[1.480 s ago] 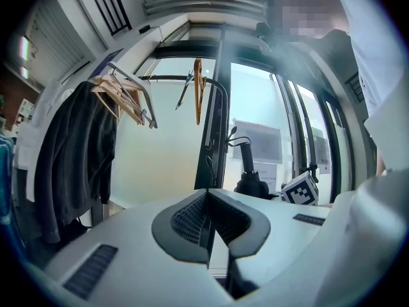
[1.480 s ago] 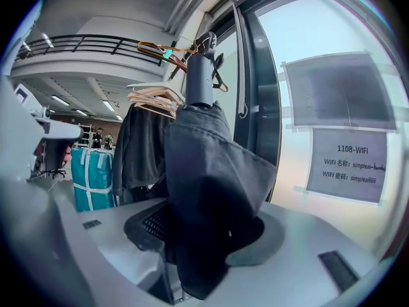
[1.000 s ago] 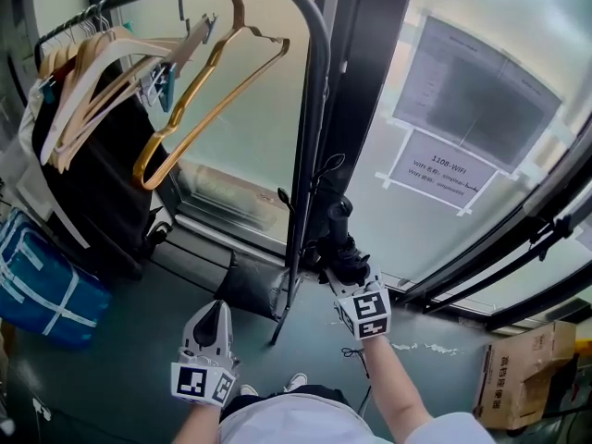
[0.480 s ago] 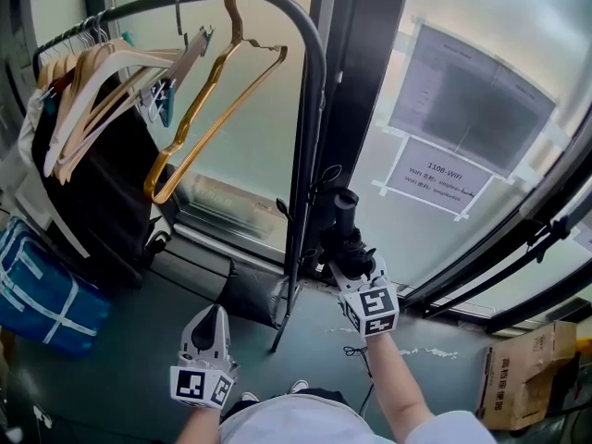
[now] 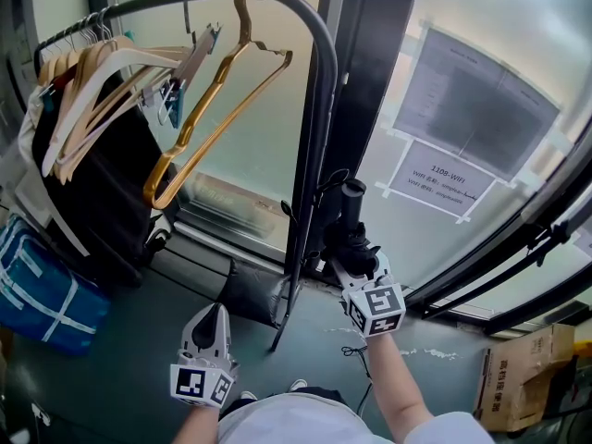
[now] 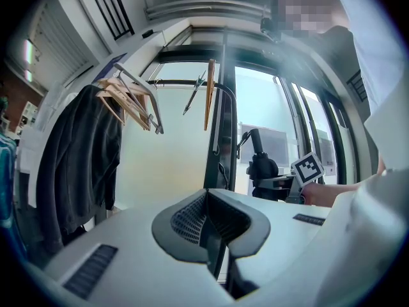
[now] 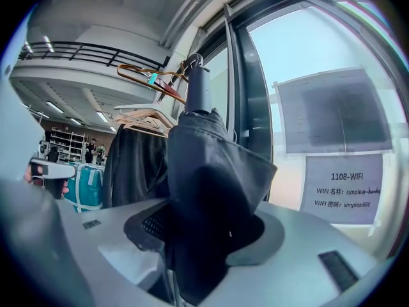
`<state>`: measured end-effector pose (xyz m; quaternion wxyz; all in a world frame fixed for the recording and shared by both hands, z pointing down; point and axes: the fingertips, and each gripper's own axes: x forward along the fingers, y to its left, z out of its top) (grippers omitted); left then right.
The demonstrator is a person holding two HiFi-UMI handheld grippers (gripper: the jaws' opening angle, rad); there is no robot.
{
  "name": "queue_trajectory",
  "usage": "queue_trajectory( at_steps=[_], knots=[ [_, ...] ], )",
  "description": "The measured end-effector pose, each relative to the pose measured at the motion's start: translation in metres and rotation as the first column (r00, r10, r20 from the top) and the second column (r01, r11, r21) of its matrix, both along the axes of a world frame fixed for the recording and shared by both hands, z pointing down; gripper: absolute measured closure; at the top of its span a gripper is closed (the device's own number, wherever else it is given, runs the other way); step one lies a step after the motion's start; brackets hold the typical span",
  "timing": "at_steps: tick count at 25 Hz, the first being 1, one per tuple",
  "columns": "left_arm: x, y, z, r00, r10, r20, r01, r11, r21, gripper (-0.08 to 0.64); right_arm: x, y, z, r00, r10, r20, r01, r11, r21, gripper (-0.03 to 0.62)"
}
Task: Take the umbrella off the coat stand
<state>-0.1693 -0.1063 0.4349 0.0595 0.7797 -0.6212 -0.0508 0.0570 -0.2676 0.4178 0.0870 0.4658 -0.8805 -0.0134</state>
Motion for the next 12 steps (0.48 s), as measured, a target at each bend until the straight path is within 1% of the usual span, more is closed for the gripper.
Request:
queue_trajectory(
  at_steps=[7, 12],
  knots=[
    [-0.003, 0.001, 0.001, 1.0, 0.007, 0.001, -0.007, 1.0, -0.003, 0.534, 0.005, -0.001, -0.01, 0.999, 0.022, 0.032, -0.022, 1.0, 0.011, 0.356],
    [-0.004, 0.002, 0.001, 1.0, 0.014, 0.001, -0.014, 1.0, -0.003, 0.534, 0.006, -0.001, -0.016, 0.999, 0.03, 0.021, -0.031, 0.999, 0.029, 0.356]
  ],
)
